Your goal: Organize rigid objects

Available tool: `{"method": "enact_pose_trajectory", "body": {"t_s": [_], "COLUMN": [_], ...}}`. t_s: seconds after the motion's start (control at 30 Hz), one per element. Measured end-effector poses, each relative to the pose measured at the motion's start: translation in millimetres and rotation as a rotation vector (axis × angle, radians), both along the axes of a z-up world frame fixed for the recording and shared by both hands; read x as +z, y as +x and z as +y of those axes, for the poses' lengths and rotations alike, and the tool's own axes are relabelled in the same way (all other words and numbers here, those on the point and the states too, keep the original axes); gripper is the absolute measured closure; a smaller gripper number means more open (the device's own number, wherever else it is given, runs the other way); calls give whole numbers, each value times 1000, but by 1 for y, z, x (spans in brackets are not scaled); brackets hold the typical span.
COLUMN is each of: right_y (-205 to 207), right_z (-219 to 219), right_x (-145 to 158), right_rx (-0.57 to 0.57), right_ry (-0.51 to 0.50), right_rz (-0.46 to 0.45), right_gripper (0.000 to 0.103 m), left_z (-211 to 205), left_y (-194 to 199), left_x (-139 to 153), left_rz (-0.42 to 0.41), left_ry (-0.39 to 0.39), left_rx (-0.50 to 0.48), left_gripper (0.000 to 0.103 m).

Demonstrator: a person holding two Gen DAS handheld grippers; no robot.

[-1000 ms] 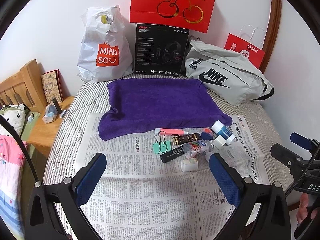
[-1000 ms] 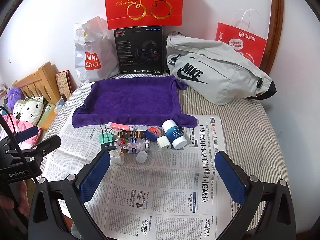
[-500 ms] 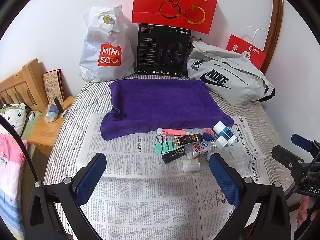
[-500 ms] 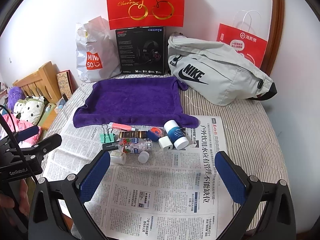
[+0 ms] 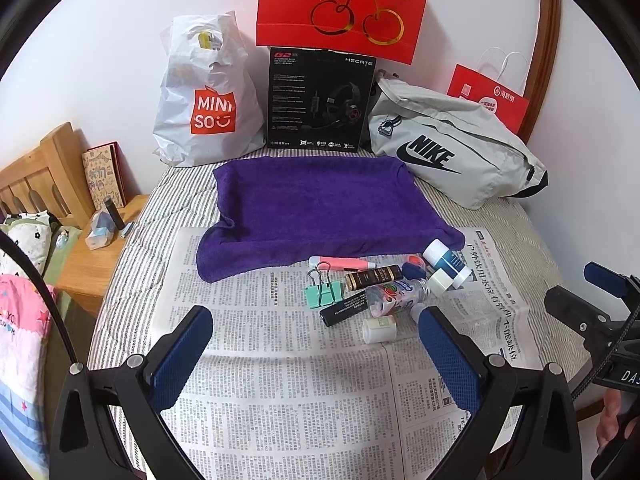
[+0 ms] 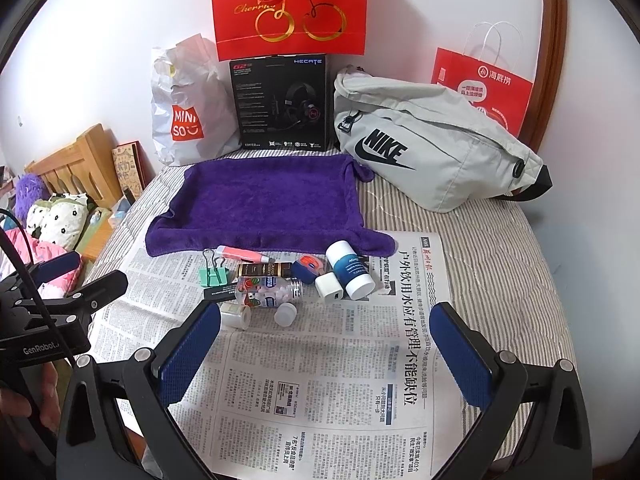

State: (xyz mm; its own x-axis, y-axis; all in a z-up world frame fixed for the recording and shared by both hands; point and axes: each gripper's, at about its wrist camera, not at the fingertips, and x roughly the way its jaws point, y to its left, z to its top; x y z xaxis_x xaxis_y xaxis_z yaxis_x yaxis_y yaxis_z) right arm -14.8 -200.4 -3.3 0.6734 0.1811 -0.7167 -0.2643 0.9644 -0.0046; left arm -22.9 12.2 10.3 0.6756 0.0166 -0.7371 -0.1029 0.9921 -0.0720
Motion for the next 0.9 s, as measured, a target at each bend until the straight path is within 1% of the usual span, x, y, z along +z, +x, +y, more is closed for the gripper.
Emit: {"method": "enact_pose_trajectory", "body": {"t_s": [0.67,0.8,0.9], "right_y": [4,11,17], "right_z": [-5,-8,-11], "right_x": [0,-4,-13], "right_rx": [-11,-23,-20], "right_ry": [7,3,5], "right_rz": [-2,10,32], "right_gripper": [0,0,0], "left_z": [3,5,8], "left_y": [8,13,21], "left_x": [-3,-10,-21], "left_rz": [11,14,23], "left_ry": [10,22,18], "left_rx": [6,12,20], "left_gripper": [0,0,0]}}
